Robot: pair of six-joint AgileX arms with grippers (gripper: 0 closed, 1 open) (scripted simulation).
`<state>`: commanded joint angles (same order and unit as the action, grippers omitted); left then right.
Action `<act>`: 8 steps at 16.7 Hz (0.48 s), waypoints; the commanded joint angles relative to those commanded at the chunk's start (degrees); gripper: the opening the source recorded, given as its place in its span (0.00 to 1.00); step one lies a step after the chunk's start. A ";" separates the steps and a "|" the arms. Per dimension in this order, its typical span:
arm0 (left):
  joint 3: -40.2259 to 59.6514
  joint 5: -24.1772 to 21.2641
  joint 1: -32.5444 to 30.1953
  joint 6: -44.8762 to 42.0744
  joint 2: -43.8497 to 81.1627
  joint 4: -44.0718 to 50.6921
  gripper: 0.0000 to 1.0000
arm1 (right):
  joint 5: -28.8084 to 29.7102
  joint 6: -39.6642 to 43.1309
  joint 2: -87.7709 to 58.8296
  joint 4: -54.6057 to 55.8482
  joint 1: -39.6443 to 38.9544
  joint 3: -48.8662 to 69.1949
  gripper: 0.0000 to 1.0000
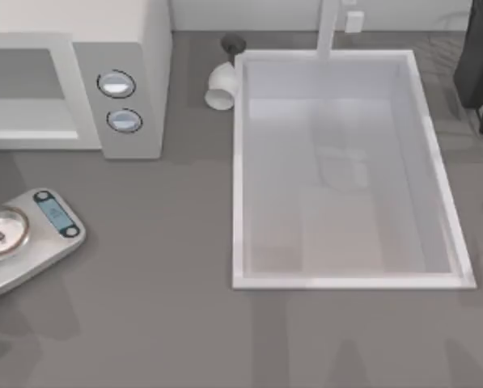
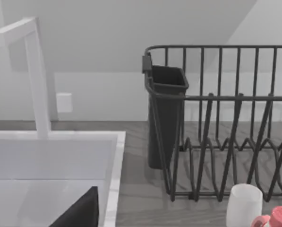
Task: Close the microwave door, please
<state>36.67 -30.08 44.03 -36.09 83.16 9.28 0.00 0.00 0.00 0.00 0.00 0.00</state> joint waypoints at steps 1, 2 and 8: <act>-2.21 1.37 -2.69 2.34 -2.88 -0.85 0.00 | 0.00 0.00 0.00 0.00 0.00 0.00 1.00; -4.56 2.73 -5.38 4.77 -5.65 -1.69 0.00 | 0.00 0.00 0.00 0.00 0.00 0.00 1.00; -9.86 6.24 -10.81 10.10 -11.08 -3.76 0.00 | 0.00 0.00 0.00 0.00 0.00 0.00 1.00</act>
<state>26.82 -23.83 33.22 -25.99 72.08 5.52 0.00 0.00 0.00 0.00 0.00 0.00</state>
